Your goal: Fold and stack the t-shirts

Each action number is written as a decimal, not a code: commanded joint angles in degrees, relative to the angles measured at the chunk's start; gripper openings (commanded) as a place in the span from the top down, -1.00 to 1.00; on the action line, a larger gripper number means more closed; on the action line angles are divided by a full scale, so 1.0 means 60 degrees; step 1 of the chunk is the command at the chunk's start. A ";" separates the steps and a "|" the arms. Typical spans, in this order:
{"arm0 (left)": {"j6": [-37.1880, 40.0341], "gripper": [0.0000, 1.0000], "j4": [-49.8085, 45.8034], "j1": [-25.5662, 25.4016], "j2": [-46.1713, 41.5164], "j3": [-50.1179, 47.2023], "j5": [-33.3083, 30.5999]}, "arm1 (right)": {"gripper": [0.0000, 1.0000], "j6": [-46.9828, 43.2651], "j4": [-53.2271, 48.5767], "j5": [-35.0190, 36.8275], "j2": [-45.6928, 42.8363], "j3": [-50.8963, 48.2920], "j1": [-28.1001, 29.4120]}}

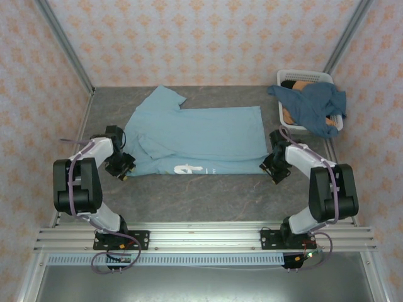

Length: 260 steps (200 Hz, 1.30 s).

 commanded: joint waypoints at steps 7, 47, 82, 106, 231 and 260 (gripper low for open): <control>-0.0150 0.67 0.0161 -0.0016 0.0126 0.0238 -0.0781 | -0.01 0.0215 0.0192 -0.0023 0.0215 0.0198 -0.0010; 0.0050 0.85 -0.0114 -0.0006 0.0028 0.0311 -0.1099 | 0.19 0.0272 0.0435 0.0282 0.0654 0.0173 -0.0012; 0.0359 1.00 -0.0444 -0.0012 0.0094 0.0513 -0.1304 | 0.53 0.0338 0.0483 0.0576 0.0743 0.0245 -0.0007; 0.0476 1.00 -0.0626 -0.0017 0.0123 0.0644 -0.1398 | 0.84 0.0281 0.0317 0.0788 0.0661 0.0203 -0.0007; -0.0159 0.25 -0.2136 -0.0343 -0.1992 -0.0298 -0.2040 | 0.39 0.0856 -0.1583 0.0782 -0.1587 -0.1073 0.0021; -0.0521 -0.03 -0.2832 -0.1063 -0.2554 0.0627 -0.2546 | 0.17 0.0542 -0.2115 0.1145 -0.2256 -0.0447 0.0036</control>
